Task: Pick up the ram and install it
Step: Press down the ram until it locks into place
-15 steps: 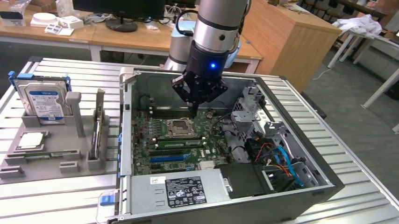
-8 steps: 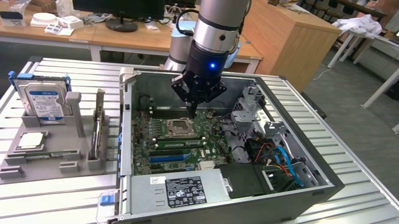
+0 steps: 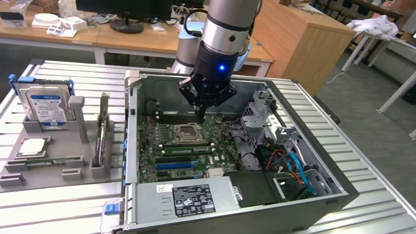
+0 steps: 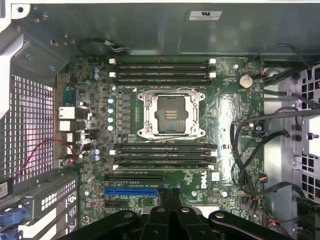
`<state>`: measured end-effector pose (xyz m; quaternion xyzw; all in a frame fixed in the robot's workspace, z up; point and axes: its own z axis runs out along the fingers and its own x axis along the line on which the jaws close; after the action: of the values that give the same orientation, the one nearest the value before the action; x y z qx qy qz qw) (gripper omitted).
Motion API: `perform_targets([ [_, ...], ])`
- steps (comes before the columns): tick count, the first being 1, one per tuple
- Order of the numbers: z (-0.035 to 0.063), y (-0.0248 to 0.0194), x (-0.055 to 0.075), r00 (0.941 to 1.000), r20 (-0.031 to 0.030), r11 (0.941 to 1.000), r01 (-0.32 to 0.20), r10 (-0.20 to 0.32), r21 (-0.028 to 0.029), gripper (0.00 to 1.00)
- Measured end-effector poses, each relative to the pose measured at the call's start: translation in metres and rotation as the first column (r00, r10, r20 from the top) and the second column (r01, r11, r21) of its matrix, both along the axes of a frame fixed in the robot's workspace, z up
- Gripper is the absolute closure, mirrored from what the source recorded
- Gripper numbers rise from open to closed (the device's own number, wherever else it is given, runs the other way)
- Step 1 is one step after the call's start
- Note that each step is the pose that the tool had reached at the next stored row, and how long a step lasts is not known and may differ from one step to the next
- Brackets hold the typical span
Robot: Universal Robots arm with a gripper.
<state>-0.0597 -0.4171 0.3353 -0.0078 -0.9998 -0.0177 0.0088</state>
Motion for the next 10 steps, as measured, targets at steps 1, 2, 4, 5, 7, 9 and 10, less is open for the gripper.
perform_targets([
  [1, 0.0002, 0.0000, 0.0000, 1.0000, -0.0005, 1.0000, -0.002, 0.002, -0.0002, 0.89],
  [2, 0.0002, 0.0000, -0.0001, 1.0000, -0.0008, 1.0000, -0.005, 0.005, -0.0001, 0.89],
  [4, 0.0003, 0.0000, 0.0000, 0.9999, -0.0013, 0.9999, -0.014, 0.014, -0.0003, 0.89],
  [5, 0.0004, 0.0000, 0.0000, 0.9998, -0.0017, 0.9998, -0.019, 0.019, -0.0004, 0.89],
  [7, 0.0003, 0.0000, 0.0000, 0.9997, -0.0021, 0.9997, -0.023, 0.023, -0.0004, 0.89],
  [9, 0.0003, 0.0000, 0.0000, 0.9997, -0.0021, 0.9997, -0.023, 0.023, -0.0003, 0.89],
  [10, 0.0003, 0.0000, 0.0000, 0.9997, -0.0021, 0.9997, -0.023, 0.023, -0.0003, 0.89],
])
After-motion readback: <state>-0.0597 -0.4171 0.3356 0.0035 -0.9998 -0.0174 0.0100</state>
